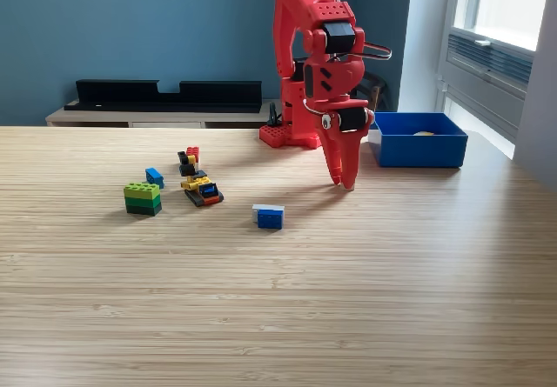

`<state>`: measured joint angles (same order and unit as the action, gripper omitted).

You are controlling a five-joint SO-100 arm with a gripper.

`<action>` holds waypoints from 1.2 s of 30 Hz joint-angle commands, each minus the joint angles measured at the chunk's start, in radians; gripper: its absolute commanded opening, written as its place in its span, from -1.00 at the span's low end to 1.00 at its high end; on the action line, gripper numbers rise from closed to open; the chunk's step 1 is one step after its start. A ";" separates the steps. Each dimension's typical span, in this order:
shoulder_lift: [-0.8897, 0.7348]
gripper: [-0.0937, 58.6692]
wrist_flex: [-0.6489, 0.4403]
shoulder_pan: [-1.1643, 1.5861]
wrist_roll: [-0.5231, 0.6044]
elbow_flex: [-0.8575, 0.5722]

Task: Grasp a lego block and put it in the bin.

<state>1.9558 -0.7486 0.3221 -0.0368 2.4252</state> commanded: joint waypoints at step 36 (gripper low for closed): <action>0.035 -0.41 0.014 0.072 0.006 0.011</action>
<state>1.9650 -0.7317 0.3758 -0.0199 2.4375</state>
